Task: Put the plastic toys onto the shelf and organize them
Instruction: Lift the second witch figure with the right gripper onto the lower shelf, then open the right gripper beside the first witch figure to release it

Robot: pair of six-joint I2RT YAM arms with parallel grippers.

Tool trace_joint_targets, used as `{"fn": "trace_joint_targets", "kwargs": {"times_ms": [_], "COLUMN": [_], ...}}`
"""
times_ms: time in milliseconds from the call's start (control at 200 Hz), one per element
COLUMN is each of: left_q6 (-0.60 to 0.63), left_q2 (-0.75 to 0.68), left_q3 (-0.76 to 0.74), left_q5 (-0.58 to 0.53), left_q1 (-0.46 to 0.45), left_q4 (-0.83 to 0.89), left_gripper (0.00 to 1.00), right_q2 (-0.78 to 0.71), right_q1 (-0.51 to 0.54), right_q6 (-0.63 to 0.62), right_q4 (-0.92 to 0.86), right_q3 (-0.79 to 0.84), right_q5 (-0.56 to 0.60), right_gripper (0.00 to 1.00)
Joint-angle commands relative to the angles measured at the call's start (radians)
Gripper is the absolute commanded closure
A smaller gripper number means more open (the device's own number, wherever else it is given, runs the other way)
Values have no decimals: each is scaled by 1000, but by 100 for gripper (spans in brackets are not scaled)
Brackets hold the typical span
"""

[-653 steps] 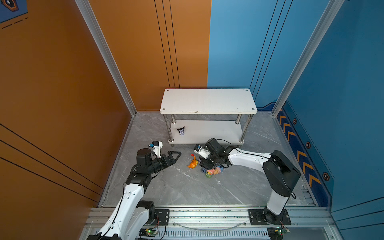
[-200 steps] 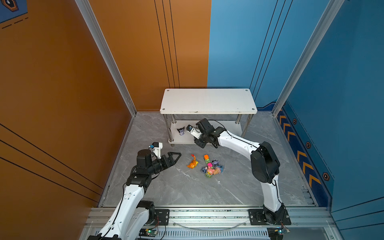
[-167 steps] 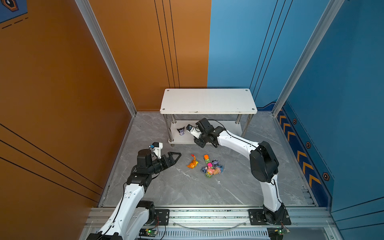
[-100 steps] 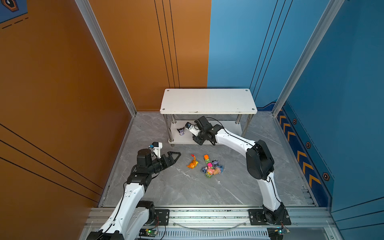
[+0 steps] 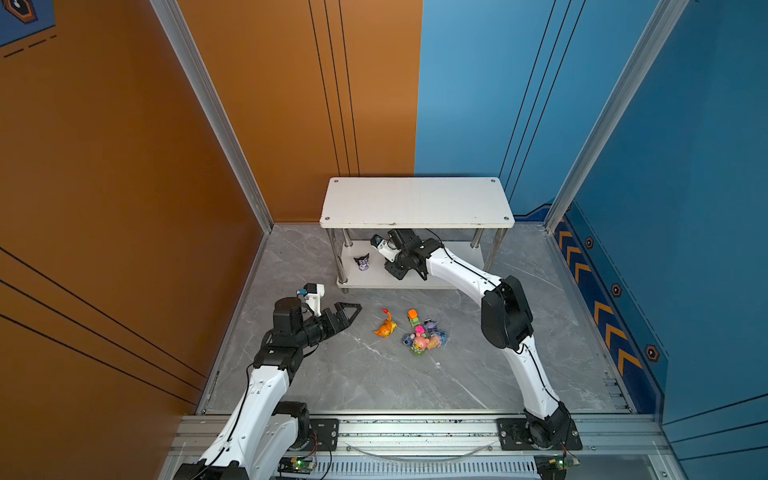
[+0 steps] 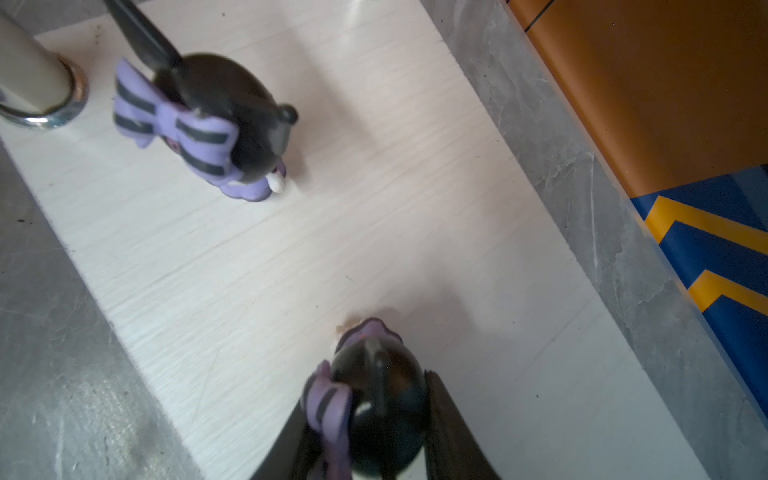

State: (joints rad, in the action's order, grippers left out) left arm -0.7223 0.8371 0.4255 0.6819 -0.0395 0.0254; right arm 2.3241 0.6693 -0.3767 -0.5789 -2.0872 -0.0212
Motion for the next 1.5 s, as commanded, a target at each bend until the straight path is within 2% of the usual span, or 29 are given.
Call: {"fn": "trace_joint_targets", "kwargs": {"times_ms": [0, 400, 711, 1116, 1311, 1492], "left_q6": [17, 16, 14, 17, 16, 16], "left_q2": [-7, -12, -20, -20, -19, -20], "left_q3": [-6, -5, -7, -6, -5, -6], "left_q5": [16, 16, 13, 12, 12, 12], "left_q1": [10, 11, 12, 12, 12, 13], "left_q4": [-13, -12, -8, -6, -6, -8], "left_gripper": [2, 2, 2, 2, 2, 2], "right_q2": [18, 63, 91, 67, -2, -68], "right_q1": [3, -2, -4, 0, -5, -13], "right_q6": [-33, -69, -76, -79, -61, -43], "right_q4": [-53, -68, -82, -82, -12, 22], "right_q3": [-49, -109, -148, -132, -30, 58], "right_q5": [-26, -81, -64, -40, -48, -57], "right_gripper": [66, 63, 60, 41, 33, 30]}}
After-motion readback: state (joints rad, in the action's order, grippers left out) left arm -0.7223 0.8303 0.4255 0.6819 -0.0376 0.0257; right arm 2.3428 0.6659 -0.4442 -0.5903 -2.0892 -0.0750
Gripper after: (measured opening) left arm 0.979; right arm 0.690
